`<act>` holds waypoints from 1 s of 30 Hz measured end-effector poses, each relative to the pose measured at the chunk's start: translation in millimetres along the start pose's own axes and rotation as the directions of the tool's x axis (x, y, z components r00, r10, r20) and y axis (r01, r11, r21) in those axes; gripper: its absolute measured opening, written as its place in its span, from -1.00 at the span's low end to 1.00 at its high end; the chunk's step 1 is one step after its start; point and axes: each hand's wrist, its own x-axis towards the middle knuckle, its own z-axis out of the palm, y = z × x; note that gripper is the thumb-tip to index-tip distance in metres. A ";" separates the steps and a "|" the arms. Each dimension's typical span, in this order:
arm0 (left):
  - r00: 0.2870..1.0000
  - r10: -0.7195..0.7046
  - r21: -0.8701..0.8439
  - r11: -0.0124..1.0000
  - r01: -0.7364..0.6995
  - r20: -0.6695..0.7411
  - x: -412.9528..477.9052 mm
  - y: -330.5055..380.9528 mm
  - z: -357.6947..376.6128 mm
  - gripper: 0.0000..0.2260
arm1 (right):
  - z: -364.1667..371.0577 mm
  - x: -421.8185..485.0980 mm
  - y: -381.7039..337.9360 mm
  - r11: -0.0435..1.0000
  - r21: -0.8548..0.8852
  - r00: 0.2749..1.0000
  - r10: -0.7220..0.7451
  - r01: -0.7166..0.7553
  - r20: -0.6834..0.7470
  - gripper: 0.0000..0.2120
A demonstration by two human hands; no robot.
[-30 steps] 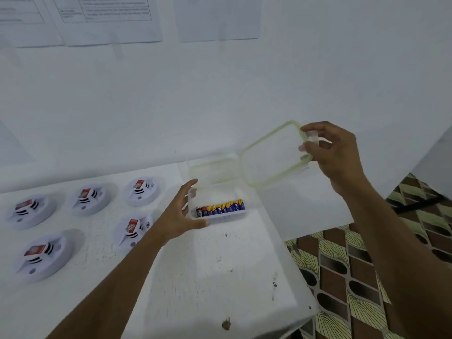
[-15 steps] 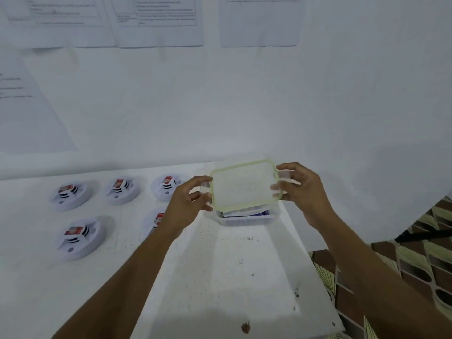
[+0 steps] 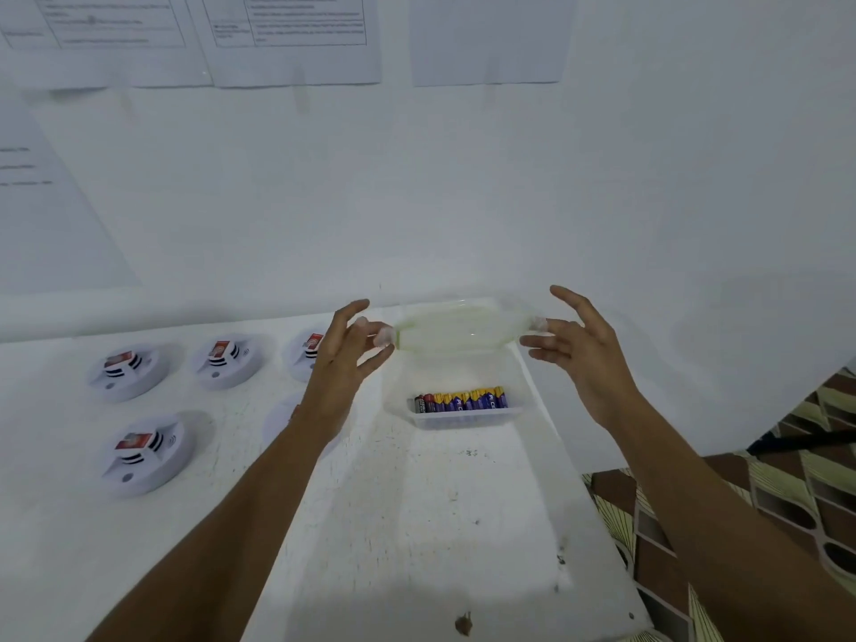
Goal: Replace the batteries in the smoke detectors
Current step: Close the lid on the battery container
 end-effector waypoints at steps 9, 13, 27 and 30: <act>0.996 0.019 0.421 0.905 -0.055 0.090 -11.6 -38.0 2.2 -0.63 | -10.9 -17.2 47.7 0.983 -0.183 1.000 0.017 -0.016 0.006 -0.49; 0.998 0.051 0.485 0.872 -0.061 0.034 -12.9 -48.7 2.6 -0.57 | -2.1 -19.0 58.4 0.948 -0.313 0.997 -0.074 0.063 -0.022 -0.50; 0.993 -0.071 0.414 0.904 0.105 -0.097 -15.2 -48.5 8.3 -0.66 | 5.2 -13.9 67.0 0.973 -0.188 0.985 0.115 -0.138 -0.130 -0.73; 0.988 -0.074 0.369 0.922 0.120 -0.134 -16.9 -50.3 9.0 -0.63 | 9.6 -16.9 69.0 0.965 -0.231 0.984 0.092 -0.126 -0.153 -0.75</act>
